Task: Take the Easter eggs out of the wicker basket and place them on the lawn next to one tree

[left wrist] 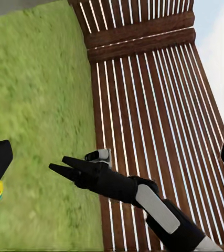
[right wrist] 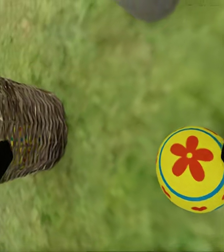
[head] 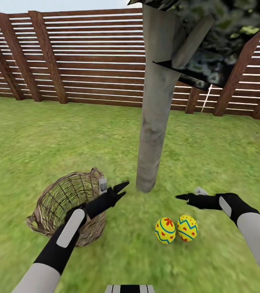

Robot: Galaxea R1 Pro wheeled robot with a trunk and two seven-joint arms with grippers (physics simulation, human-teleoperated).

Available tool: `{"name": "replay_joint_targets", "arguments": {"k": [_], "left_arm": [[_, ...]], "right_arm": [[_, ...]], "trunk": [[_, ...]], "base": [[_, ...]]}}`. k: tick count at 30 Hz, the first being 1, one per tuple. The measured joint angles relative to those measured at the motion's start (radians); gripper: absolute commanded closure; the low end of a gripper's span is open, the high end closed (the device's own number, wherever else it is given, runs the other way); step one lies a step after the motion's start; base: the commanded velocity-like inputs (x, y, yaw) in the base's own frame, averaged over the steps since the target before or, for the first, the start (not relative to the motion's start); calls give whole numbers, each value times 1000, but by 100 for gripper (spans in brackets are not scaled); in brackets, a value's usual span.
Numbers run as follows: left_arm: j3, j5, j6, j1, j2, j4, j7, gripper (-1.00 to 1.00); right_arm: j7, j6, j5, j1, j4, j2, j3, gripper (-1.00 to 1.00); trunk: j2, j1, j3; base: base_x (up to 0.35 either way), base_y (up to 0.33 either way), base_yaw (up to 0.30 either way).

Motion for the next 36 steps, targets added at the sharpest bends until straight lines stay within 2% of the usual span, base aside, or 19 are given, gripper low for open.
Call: {"name": "replay_joint_targets", "arguments": {"k": [3, 10, 15, 21, 22, 23, 27, 30, 36], "left_arm": [[-10, 1, -1, 9, 8, -8, 5, -100], [14, 5, 2, 18, 46, -37, 10, -100], [13, 1, 3, 9, 75, -46, 20, -100], [3, 4, 28, -24, 54, -48, 54, -100], [2, 6, 44, -57, 48, -48, 203, -100], [1, 7, 58, -68, 43, -44, 217, -100], [-34, 9, 75, -78, 19, -33, 274, -100], [-69, 18, 103, -80, 13, -44, 302, -100], [-103, 16, 125, -80, -11, -38, 315, -100]], "right_arm": [[12, 2, -1, 3, -13, -17, 11, -100], [39, 7, -1, 3, -31, -57, 20, -100], [41, 7, -2, 3, -59, -85, 19, -100], [39, 7, -1, 3, -93, -119, 19, -100], [39, 7, -1, 2, -114, -170, 19, -100], [39, 7, 0, 3, -115, -181, 19, -100], [39, 7, -3, 9, -111, -183, 18, -100], [40, 8, -4, 14, -108, -181, 19, -100], [41, 10, -7, 21, -101, -180, 19, -100]], "trunk": [[0, 0, 0], [0, 0, 0], [1, -2, 19], [2, -5, 43], [3, -6, 47], [3, -6, 50], [4, -8, 66], [5, -9, 77], [6, -11, 101]], "base": [[0, 0, 0], [0, 0, 0], [0, 0, 0], [0, 0, 0], [0, 0, 0], [0, 0, 0], [0, 0, 0], [0, 0, 0], [-76, 50, 0]]}}
